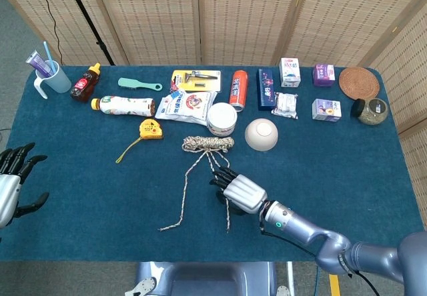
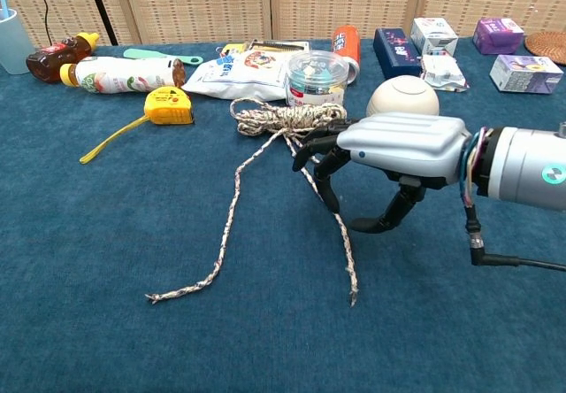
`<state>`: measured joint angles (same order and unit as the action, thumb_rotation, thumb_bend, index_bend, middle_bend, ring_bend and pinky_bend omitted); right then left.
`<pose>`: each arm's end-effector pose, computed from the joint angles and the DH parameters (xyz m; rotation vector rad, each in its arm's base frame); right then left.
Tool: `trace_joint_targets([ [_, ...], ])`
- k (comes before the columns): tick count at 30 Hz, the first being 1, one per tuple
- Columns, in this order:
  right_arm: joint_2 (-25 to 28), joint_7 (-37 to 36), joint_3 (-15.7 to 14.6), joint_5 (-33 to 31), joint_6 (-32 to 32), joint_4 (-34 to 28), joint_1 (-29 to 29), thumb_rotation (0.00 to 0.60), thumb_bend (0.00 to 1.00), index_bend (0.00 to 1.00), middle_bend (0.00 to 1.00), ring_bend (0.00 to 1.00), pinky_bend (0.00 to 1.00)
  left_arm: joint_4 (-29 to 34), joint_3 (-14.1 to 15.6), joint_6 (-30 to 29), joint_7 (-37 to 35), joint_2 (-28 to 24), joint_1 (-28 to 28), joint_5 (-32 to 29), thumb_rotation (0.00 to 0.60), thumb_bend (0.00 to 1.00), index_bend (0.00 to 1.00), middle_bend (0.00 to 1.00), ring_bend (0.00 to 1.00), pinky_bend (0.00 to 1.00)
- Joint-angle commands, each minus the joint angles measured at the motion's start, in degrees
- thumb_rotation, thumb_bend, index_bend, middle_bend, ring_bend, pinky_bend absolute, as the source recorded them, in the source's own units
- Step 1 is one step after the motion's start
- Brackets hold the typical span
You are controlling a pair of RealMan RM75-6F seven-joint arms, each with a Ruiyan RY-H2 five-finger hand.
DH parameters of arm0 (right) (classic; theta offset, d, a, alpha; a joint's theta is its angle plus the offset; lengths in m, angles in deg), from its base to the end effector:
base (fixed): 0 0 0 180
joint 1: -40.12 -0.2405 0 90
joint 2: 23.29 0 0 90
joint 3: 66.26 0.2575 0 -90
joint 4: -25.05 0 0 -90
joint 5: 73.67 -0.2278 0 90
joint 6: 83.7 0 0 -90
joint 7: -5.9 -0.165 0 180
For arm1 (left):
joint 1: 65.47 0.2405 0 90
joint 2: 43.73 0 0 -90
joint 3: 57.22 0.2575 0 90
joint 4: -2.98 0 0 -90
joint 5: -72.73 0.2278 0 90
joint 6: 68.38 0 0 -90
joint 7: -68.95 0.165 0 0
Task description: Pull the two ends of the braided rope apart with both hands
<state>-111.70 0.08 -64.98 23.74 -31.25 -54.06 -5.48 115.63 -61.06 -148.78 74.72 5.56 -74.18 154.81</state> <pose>-0.1203 -0.3186 -0.0736 2.3573 -0.7825 1.0946 -0.2581 0.2187 0.1813 -1.4392 -0.9333 -0.8911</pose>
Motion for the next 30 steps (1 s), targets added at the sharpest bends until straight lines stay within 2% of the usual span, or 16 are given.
trace_joint_targets([
  [1, -0.76, -0.35, -0.03, -0.43, 0.71, 0.59, 0.18, 0.6, 0.35, 0.49, 0.1, 0.0, 0.0, -0.08, 0.06, -0.1, -0.17, -0.06, 0.08, 0.08, 0.6, 0.24, 0.21, 0.07, 0.06, 0.0],
  [9, -3.25, -0.9, -0.99, -0.93, 1.03, 3.1, 0.1, 0.6, 0.35, 0.45, 0.01, 0.0, 0.0, -0.02, 0.28, -0.35, -0.5, -0.31, 0.31, 0.35, 0.6, 0.24, 0.21, 0.07, 0.06, 0.0],
  [20, -5.12, 0.04, -2.23, -0.41, 0.58, 6.69, -0.94, 0.6, 0.35, 0.47, 0.0, 0.0, 0.0, 0.01, 0.35, -0.61, -0.78, -0.67, 0.48, 0.48, 0.6, 0.24, 0.21, 0.07, 0.05, 0.0],
  [30, -4.54, 0.08, -3.45, -0.41, -0.11, 7.85, -1.39, 0.6, 0.35, 0.48, 0.0, 0.0, 0.0, 0.27, 0.42, -0.43, -0.67, -0.69, 0.36, 0.66, 0.6, 0.24, 0.21, 0.07, 0.05, 0.0],
])
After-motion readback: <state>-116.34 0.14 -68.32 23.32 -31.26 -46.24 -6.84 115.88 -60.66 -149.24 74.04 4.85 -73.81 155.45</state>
